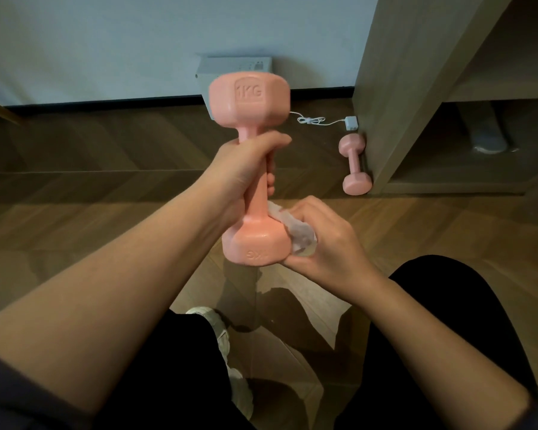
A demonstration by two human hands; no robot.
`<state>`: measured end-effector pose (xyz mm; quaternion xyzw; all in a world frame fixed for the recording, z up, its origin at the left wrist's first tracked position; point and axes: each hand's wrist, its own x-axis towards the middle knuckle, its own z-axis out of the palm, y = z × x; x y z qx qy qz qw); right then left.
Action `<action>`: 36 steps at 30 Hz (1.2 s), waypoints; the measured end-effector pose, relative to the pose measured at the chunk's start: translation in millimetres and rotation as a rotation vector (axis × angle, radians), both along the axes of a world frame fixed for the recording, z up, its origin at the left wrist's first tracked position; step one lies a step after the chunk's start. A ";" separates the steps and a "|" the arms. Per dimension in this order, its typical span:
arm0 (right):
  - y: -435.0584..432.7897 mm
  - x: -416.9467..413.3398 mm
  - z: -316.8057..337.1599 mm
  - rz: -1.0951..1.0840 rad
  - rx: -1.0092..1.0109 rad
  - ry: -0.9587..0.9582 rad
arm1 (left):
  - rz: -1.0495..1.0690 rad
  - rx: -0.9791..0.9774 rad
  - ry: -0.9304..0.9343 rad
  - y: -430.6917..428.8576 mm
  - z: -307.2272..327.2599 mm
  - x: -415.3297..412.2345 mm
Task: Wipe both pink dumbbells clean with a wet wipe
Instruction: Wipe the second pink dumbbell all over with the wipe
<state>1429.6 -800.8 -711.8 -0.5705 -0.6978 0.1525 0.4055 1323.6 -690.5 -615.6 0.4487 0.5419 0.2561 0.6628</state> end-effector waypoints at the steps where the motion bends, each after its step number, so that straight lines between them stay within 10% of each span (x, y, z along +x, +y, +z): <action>1: -0.1 -0.8 -1.8 -0.002 0.014 -0.018 | 0.025 0.008 0.021 -0.1 -0.7 -0.4; 7: 1.3 0.6 -9.6 0.004 0.074 -0.242 | 0.132 -0.026 0.028 0.1 -4.5 -3.0; 13: 6.2 -0.8 -0.2 0.242 -0.266 -0.024 | -0.017 -0.067 -0.068 -4.2 -11.3 -4.8; 29: 7.3 3.9 -10.1 0.120 -0.169 0.149 | -0.186 -0.129 -0.308 6.1 -8.0 0.5; 36: 4.8 0.6 -22.6 -0.074 -0.106 0.048 | -0.168 0.027 -0.078 6.9 -14.2 8.0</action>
